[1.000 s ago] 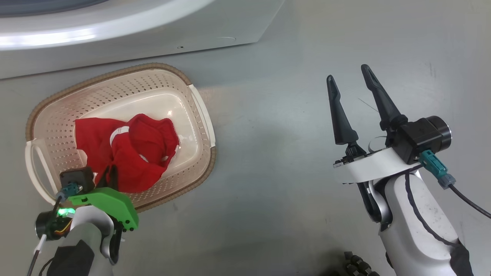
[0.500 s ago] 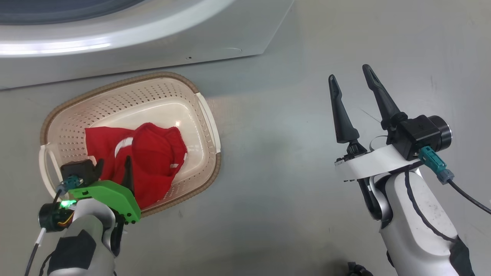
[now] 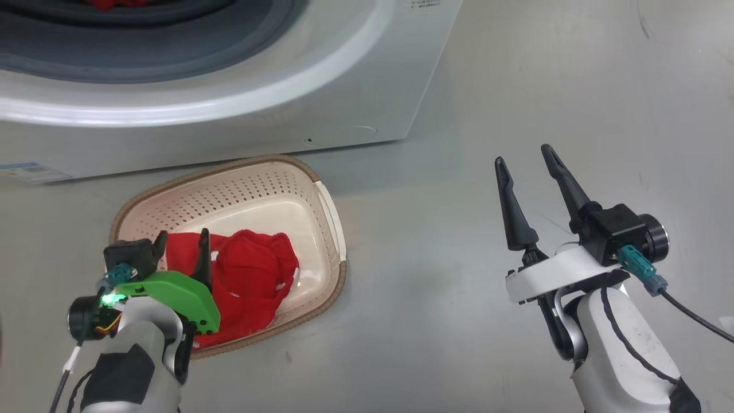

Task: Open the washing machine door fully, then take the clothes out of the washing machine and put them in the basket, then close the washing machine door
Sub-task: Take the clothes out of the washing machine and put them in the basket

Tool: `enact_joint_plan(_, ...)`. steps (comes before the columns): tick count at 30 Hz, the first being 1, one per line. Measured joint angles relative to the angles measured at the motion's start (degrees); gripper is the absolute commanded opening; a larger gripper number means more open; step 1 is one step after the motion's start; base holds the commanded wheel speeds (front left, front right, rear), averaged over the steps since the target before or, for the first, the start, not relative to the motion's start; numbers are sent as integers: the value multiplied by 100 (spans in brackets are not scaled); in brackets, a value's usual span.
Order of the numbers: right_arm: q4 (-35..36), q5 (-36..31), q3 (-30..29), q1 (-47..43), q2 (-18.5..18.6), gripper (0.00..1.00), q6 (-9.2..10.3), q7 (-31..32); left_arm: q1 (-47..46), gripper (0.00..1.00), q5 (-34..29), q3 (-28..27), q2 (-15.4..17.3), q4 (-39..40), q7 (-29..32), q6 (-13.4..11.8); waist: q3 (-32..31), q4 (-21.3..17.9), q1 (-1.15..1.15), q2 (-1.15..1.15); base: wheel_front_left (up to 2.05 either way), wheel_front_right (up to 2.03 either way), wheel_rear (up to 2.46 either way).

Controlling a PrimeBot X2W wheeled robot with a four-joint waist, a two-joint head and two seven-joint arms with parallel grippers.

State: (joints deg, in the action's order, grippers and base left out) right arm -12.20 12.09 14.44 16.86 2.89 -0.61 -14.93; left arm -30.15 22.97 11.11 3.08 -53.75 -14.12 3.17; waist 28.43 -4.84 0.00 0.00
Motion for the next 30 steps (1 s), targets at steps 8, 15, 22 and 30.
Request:
enact_joint_plan(8, -137, 53, -75, -337, -2, 100, -82, 0, 278, 100, -97, -60, -21, 461, -14, -87, -628, 124, 0, 0, 0, 0, 0)
enact_joint_plan(15, -267, 147, -82, -738, -5, 100, -137, 0, 672, 100, -288, -143, -25, 1417, -14, -96, -1276, 231, 0, 0, 0, 0, 0)
enact_joint_plan(22, -365, 148, -93, -1078, -10, 100, -177, 0, 1228, 100, -460, -120, -23, 1924, -14, -93, -1852, 313, 0, 0, 0, 0, 0)
enact_joint_plan(30, -391, 186, -118, -1520, -14, 100, -176, 0, 1924, 100, -573, -83, -4, 2440, -14, -146, -2494, 365, 0, 0, 0, 0, 0)
